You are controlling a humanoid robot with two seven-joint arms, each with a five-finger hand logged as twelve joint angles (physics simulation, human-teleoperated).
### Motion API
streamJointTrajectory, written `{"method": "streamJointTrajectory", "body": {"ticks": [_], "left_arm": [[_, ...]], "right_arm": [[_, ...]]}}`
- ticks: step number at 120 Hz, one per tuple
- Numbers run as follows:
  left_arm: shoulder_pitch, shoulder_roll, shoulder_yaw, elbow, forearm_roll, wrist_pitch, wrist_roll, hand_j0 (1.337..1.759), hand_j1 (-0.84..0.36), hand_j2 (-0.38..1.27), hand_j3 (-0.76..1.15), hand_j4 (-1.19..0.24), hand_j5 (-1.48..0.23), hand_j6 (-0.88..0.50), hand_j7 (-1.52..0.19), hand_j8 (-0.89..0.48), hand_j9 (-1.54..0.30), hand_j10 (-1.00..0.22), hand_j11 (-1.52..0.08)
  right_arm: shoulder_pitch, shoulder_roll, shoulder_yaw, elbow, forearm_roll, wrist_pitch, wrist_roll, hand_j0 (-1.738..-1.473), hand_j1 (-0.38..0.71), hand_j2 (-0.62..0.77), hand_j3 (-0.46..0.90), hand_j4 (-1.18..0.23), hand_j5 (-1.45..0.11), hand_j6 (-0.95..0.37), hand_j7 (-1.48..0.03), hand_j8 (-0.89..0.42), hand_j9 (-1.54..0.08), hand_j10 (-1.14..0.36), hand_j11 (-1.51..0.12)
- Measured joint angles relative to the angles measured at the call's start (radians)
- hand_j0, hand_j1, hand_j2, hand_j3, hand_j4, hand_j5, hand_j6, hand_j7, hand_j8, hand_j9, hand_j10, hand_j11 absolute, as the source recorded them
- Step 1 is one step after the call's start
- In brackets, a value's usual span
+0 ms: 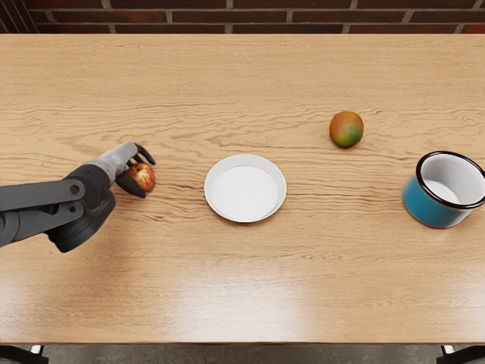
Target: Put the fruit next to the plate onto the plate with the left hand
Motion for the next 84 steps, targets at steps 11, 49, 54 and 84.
{"method": "streamJointTrajectory", "body": {"ticks": [11, 49, 54, 84], "left_arm": [[0.000, 0.000, 0.000, 0.000, -0.002, 0.000, 0.000, 1.657, -0.25, 0.11, 0.00, -0.52, -0.67, -0.48, -0.67, -0.47, -0.67, -0.52, -0.67], [-0.002, 0.017, -0.002, -0.001, -0.029, -0.003, 0.001, 1.655, -0.28, 0.22, 0.00, -0.61, -0.81, -0.43, -0.81, -0.43, -0.81, -0.61, -0.81], [-0.002, 0.019, -0.002, -0.002, -0.032, -0.003, 0.001, 1.655, -0.28, 0.24, 0.00, -0.62, -0.82, -0.42, -0.82, -0.43, -0.83, -0.62, -0.83], [-0.014, 0.037, -0.010, -0.012, -0.039, -0.005, 0.001, 1.654, -0.26, 0.28, 0.00, -0.64, -0.89, -0.43, -0.89, -0.44, -0.89, -0.67, -0.89]], "right_arm": [[0.000, 0.000, 0.000, 0.000, 0.000, 0.000, 0.000, -1.658, -0.35, 0.00, 0.00, 0.00, 0.00, 0.00, 0.00, 0.00, 0.00, 0.00, 0.00], [0.000, 0.000, 0.000, 0.000, 0.000, 0.000, 0.000, -1.658, -0.35, 0.00, 0.00, 0.00, 0.00, 0.00, 0.00, 0.00, 0.00, 0.00, 0.00], [0.000, 0.000, 0.000, 0.000, 0.000, 0.000, 0.000, -1.658, -0.35, 0.00, 0.00, 0.00, 0.00, 0.00, 0.00, 0.00, 0.00, 0.00, 0.00], [0.003, 0.000, 0.000, -0.001, 0.000, 0.000, 0.000, -1.658, -0.35, 0.00, 0.00, 0.00, 0.00, 0.00, 0.00, 0.00, 0.00, 0.00, 0.00]]}}
